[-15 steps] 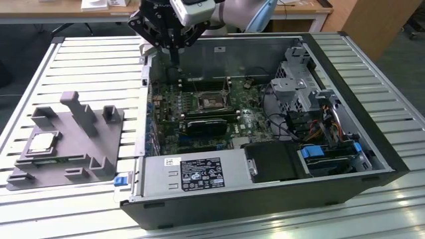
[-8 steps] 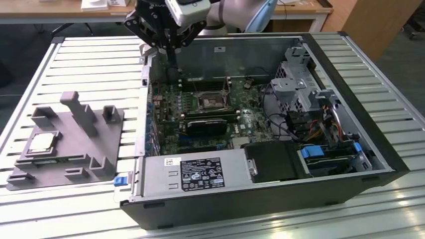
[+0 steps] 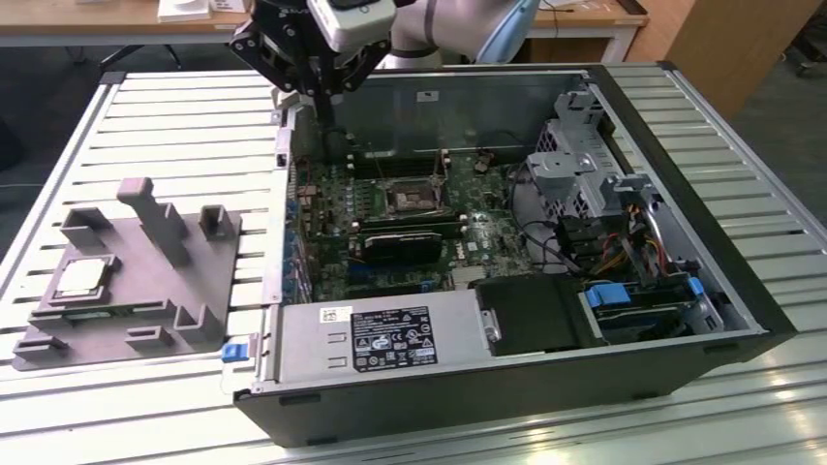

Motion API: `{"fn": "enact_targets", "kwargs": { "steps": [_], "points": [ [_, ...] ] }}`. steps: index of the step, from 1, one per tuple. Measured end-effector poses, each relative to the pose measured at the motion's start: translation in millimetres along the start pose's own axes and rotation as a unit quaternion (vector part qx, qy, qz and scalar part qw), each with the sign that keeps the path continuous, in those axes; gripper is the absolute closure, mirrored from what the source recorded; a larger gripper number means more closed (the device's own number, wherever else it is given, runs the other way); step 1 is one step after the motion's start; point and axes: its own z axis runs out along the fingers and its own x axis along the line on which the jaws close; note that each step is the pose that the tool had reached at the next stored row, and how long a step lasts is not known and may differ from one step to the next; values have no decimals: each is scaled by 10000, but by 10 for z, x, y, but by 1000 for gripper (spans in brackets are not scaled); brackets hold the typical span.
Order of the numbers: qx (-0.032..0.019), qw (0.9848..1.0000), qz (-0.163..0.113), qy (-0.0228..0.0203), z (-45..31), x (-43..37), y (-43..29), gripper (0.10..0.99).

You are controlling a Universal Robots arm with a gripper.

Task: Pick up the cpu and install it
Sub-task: 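Reach for the cpu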

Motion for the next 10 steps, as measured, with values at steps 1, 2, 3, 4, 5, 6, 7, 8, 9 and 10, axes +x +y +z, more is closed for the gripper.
{"fn": "enact_targets", "kwargs": {
  "steps": [1,2,3,4,5,6,7,8,9,10],
  "points": [
    [0,10000,0,0,0,14,-1,980],
    [0,10000,0,0,-1,31,-2,980],
    [0,10000,0,0,-1,49,-3,980],
    [0,10000,0,0,-2,64,-5,980],
    [0,10000,0,0,-1,77,-6,980],
    [0,10000,0,0,-1,89,-7,980],
    [0,10000,1,0,-1,101,-7,980],
    [0,10000,0,0,-1,111,-8,980],
    [-1,10000,0,0,0,119,-9,980],
    [0,10000,0,0,0,128,-10,980]
  ]
}}
